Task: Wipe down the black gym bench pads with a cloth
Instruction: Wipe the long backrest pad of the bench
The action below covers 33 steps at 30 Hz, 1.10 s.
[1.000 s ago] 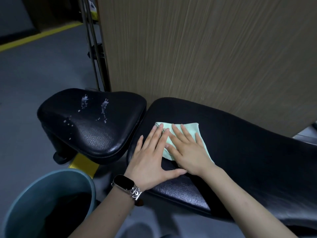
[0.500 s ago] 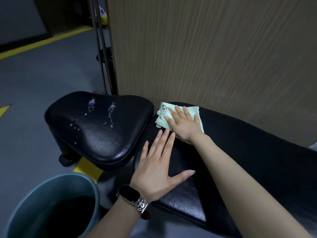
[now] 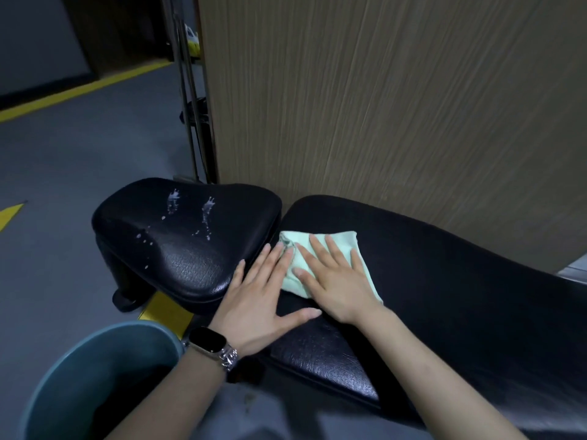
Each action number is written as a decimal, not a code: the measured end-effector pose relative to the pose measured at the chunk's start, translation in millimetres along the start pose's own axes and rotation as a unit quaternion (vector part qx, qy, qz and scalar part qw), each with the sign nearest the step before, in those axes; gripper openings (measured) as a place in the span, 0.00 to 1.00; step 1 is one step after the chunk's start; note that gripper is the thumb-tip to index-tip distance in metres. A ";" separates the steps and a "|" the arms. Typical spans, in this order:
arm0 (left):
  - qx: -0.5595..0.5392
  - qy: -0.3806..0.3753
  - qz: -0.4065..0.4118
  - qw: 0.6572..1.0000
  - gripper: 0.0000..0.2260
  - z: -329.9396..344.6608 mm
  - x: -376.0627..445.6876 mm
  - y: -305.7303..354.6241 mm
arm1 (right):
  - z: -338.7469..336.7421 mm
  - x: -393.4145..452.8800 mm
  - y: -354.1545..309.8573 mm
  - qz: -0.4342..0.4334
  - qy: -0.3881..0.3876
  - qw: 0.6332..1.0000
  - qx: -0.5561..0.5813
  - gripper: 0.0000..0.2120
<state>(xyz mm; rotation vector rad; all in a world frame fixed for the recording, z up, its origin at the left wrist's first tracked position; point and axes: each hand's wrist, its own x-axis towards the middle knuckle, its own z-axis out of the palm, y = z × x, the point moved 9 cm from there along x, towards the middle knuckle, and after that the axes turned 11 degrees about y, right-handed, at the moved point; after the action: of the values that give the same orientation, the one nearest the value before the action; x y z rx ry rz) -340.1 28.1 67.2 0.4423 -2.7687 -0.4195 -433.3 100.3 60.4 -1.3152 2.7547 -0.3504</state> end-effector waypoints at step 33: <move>-0.097 -0.028 -0.012 0.995 0.48 -6.0 16.3 -48.4 | 10.2 -5.5 -31.0 0.030 0.027 0.999 -0.004 0.26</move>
<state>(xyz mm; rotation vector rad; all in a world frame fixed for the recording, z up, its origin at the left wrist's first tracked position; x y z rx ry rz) -340.5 -22.9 60.8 0.4228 -2.7430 -0.7109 -404.7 83.9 57.5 -1.2394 2.8353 -0.3753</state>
